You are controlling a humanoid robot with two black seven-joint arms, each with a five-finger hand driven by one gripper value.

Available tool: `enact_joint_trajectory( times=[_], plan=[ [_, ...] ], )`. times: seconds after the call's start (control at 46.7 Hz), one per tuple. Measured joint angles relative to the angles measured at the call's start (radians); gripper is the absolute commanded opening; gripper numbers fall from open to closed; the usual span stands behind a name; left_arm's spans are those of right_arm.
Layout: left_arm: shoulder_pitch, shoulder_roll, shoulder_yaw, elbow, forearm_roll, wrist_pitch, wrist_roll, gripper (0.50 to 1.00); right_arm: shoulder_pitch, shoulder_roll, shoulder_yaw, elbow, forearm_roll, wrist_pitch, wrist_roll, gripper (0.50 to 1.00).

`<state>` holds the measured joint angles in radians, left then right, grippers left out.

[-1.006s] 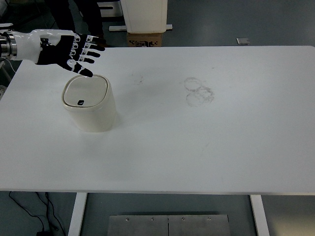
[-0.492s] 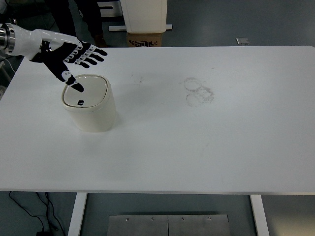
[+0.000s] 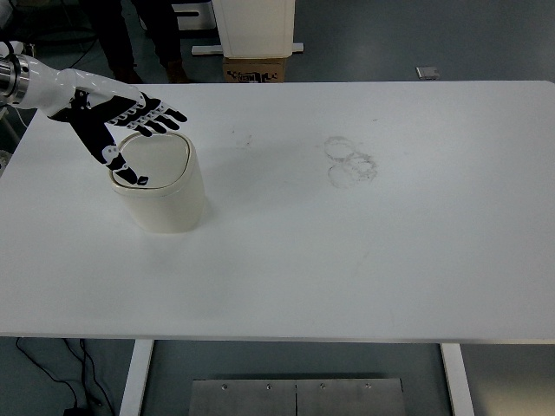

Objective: Open trash can
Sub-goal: 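Lower the left hand fingers onto the lid's edge farthest from the robot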

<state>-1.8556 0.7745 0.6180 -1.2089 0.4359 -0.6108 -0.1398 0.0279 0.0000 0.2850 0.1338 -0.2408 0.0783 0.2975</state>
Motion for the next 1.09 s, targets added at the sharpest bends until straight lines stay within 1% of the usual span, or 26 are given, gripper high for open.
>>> enact_joint_trajectory(
  times=[0.235,0.835,0.984,1.091],
  plan=[
    [0.001,-0.004,0.002,-0.001,0.012,0.000,0.000,1.000,0.000,0.000,0.000,0.000,0.000,0.000,0.000,0.991],
    [0.056,-0.013,0.003,-0.003,0.023,0.000,0.003,1.000,0.000,0.000,0.000,0.001,0.000,0.000,0.000,0.991],
    [0.078,-0.012,0.004,-0.002,0.029,0.000,0.039,1.000,0.000,0.000,0.000,0.000,0.000,0.000,0.000,0.991],
    [0.084,-0.012,0.004,-0.002,0.029,0.000,0.046,1.000,0.000,0.000,0.000,0.000,0.000,0.000,0.000,0.991]
  ],
)
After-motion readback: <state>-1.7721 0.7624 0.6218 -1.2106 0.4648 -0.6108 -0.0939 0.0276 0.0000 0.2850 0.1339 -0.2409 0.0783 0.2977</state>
